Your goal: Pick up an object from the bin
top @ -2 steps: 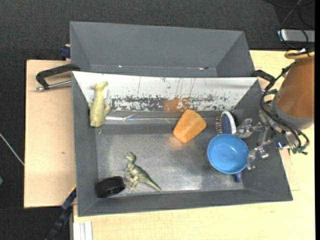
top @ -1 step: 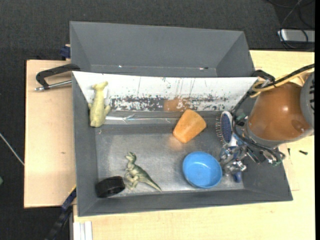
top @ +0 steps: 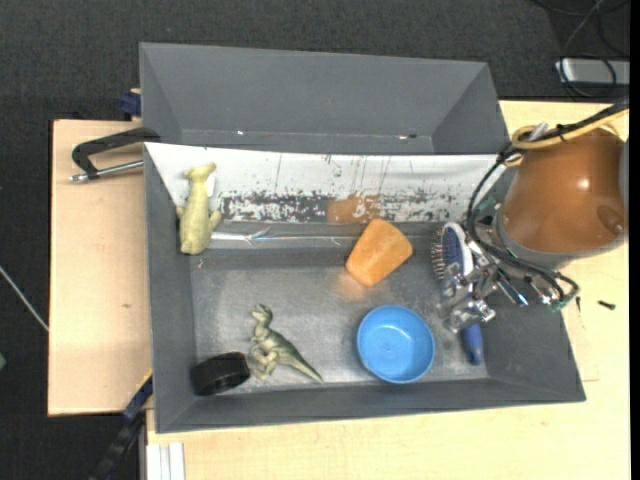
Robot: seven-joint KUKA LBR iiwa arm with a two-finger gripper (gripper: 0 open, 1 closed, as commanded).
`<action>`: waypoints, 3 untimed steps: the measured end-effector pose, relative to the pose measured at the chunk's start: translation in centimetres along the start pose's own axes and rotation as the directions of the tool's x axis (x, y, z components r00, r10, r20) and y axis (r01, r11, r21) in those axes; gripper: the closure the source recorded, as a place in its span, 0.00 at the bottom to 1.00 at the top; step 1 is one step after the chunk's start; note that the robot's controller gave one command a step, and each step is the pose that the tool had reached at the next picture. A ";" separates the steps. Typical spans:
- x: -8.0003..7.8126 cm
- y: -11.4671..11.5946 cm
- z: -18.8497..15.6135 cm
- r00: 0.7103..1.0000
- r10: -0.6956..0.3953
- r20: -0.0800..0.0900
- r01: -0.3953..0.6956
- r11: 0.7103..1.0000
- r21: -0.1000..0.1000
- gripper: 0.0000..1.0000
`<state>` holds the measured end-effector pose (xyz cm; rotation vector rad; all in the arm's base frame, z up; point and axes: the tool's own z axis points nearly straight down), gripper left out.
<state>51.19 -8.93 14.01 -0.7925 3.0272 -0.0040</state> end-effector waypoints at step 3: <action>-5.9 1.9 6.7 0.976 -0.218 0.001 0.218 0.976 -0.004 0.00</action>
Offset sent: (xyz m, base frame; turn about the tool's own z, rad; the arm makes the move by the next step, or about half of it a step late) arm 0.0000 0.0000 0.0000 0.0000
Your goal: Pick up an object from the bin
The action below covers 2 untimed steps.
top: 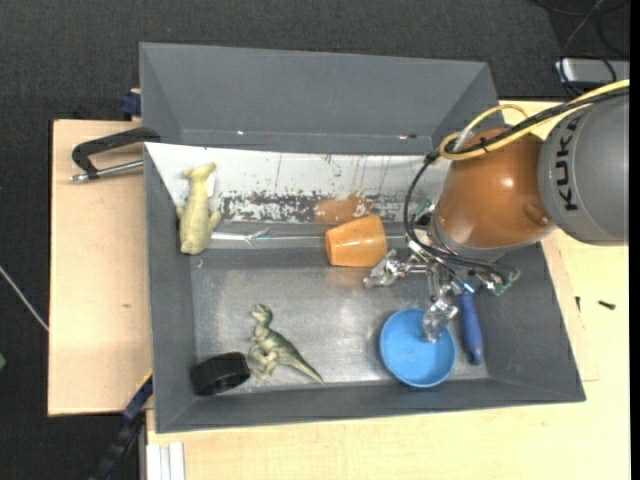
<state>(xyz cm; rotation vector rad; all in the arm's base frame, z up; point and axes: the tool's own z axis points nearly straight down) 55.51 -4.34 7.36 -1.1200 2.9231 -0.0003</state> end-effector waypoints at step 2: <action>1.1 1.4 -15.4 1.000 -0.006 0.001 0.006 1.000 0.006 1.00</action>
Offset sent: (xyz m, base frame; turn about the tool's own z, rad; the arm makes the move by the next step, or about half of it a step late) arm 0.0000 0.0000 0.0000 0.0000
